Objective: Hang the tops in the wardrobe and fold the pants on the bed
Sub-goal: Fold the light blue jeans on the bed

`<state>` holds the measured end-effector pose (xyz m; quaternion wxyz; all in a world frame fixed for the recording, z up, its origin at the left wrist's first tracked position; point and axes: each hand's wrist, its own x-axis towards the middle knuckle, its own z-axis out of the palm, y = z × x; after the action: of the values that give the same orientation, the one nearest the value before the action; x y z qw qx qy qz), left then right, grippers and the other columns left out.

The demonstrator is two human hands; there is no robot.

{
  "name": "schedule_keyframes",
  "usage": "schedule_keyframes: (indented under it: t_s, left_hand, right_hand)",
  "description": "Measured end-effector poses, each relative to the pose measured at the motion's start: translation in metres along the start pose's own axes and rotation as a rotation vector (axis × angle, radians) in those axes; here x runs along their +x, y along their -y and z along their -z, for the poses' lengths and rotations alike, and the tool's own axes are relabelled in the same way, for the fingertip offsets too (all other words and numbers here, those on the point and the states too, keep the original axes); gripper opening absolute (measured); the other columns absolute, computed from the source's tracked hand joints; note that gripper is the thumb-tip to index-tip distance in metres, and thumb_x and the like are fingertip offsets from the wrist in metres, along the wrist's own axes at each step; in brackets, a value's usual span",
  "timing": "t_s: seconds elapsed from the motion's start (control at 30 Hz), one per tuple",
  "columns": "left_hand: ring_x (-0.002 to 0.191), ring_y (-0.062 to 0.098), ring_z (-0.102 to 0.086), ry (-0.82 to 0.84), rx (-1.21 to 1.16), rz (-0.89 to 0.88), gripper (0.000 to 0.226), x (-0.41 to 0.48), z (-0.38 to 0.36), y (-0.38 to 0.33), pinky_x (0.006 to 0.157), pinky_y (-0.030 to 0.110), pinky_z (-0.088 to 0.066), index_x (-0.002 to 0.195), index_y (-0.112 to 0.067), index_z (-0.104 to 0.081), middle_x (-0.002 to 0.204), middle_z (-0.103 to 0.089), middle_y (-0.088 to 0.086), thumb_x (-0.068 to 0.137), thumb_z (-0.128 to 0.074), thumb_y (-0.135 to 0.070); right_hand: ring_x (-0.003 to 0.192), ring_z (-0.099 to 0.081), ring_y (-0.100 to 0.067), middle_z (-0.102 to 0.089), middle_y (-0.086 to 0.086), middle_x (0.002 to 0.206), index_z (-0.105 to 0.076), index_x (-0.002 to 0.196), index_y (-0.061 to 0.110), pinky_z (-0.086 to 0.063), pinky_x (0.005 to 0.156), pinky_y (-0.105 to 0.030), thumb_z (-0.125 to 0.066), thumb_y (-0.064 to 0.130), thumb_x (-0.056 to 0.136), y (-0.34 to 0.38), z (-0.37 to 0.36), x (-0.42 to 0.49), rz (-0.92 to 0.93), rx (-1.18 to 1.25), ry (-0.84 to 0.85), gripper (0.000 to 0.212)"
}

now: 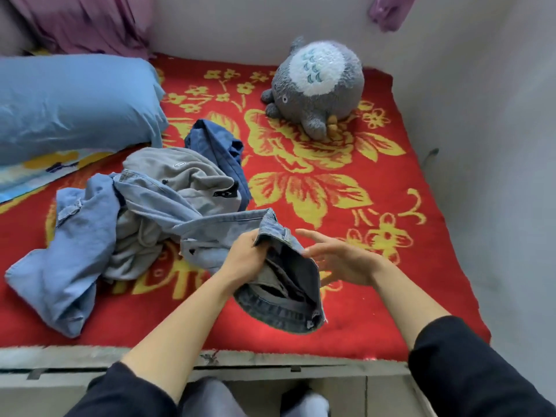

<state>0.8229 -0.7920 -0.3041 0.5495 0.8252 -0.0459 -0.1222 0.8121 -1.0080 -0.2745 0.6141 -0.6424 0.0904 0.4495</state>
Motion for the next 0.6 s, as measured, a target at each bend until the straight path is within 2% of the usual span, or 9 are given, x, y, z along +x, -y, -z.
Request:
schedule_keyframes:
  t_s: [0.07, 0.1, 0.2, 0.3, 0.37, 0.43, 0.47, 0.53, 0.6]
  left_hand:
    - [0.078, 0.005, -0.063, 0.041, -0.128, 0.049, 0.026, -0.011, -0.024, -0.021, 0.071, 0.015, -0.048, 0.078, -0.024, -0.070, 0.080, -0.072, -0.012, 0.094, -0.052, -0.015]
    - [0.082, 0.007, -0.066, 0.077, -0.163, 0.073, 0.023, -0.015, -0.033, -0.031, 0.076, 0.020, -0.051, 0.083, -0.023, -0.072, 0.084, -0.074, -0.009, 0.094, -0.053, -0.017]
    - [0.076, 0.011, -0.062, 0.171, -0.116, 0.113, 0.019, -0.021, -0.046, -0.059, 0.077, 0.030, -0.046, 0.083, -0.022, -0.073, 0.080, -0.071, -0.007, 0.084, -0.060, -0.036]
    - [0.069, 0.005, -0.055, 0.184, -0.029, 0.180, 0.029, -0.022, -0.041, -0.084, 0.072, 0.021, -0.037, 0.086, -0.031, -0.073, 0.074, -0.064, -0.015, 0.069, -0.067, -0.054]
    - [0.056, -0.010, -0.053, 0.145, 0.113, 0.180, 0.034, -0.023, -0.031, -0.099, 0.058, 0.007, -0.035, 0.089, -0.036, -0.072, 0.059, -0.059, -0.028, 0.065, -0.072, -0.061]
    - [0.052, -0.013, -0.051, 0.171, 0.227, 0.184, 0.043, -0.025, -0.021, -0.115, 0.049, 0.007, -0.034, 0.089, -0.037, -0.071, 0.051, -0.054, -0.032, 0.059, -0.074, -0.068]
    - [0.055, -0.013, -0.054, 0.219, 0.254, 0.186, 0.045, -0.025, -0.016, -0.123, 0.051, 0.007, -0.036, 0.090, -0.037, -0.071, 0.055, -0.057, -0.032, 0.057, -0.076, -0.068]
    - [0.073, -0.007, -0.064, 0.363, 0.244, 0.202, 0.046, -0.024, -0.006, -0.141, 0.065, 0.011, -0.044, 0.095, -0.037, -0.070, 0.080, -0.069, -0.023, 0.057, -0.080, -0.061]
    - [0.087, 0.005, -0.068, 0.496, 0.187, 0.206, 0.044, -0.022, 0.000, -0.160, 0.072, 0.019, -0.051, 0.103, -0.034, -0.068, 0.097, -0.072, -0.007, 0.062, -0.082, -0.042]
  right_hand:
    - [0.100, -0.066, -0.019, -0.068, -0.007, 0.114, -0.041, 0.135, 0.045, -0.052, 0.076, -0.040, -0.078, 0.023, 0.061, -0.002, 0.008, -0.011, 0.016, -0.190, -0.047, 0.085]
    - [0.093, -0.068, -0.017, -0.070, -0.006, 0.105, -0.046, 0.130, 0.045, -0.053, 0.070, -0.036, -0.076, 0.019, 0.062, -0.003, 0.012, -0.016, 0.042, -0.245, -0.068, 0.078]
    - [0.061, -0.062, -0.009, -0.067, 0.002, 0.074, -0.065, 0.098, 0.037, -0.045, 0.049, -0.021, -0.062, 0.016, 0.070, -0.005, 0.020, -0.029, 0.157, -0.252, -0.185, 0.035]
    - [0.055, -0.061, -0.014, -0.064, -0.002, 0.069, -0.066, 0.081, 0.021, -0.048, 0.049, -0.023, -0.057, 0.013, 0.076, 0.007, 0.041, -0.037, 0.224, -0.067, -0.454, 0.013]
    - [0.050, -0.058, -0.017, -0.062, -0.003, 0.065, -0.063, 0.076, 0.016, -0.048, 0.046, -0.024, -0.057, 0.007, 0.076, 0.021, 0.060, -0.044, 0.255, 0.150, -0.632, 0.011]
    - [0.046, -0.056, -0.018, -0.061, -0.002, 0.058, -0.061, 0.073, 0.014, -0.047, 0.042, -0.024, -0.056, 0.003, 0.075, 0.039, 0.076, -0.057, 0.291, 0.376, -0.750, 0.012]
    - [0.045, -0.055, -0.018, -0.059, -0.002, 0.054, -0.060, 0.072, 0.013, -0.047, 0.041, -0.024, -0.056, 0.002, 0.075, 0.048, 0.084, -0.066, 0.319, 0.451, -0.795, 0.012]
    - [0.047, -0.054, -0.020, -0.058, -0.004, 0.054, -0.058, 0.071, 0.012, -0.048, 0.040, -0.025, -0.054, 0.002, 0.075, 0.068, 0.099, -0.084, 0.393, 0.536, -0.858, 0.012]
    - [0.057, -0.057, -0.024, -0.060, -0.009, 0.070, -0.058, 0.074, 0.010, -0.054, 0.048, -0.033, -0.053, 0.003, 0.074, 0.086, 0.112, -0.104, 0.471, 0.602, -0.946, 0.009]
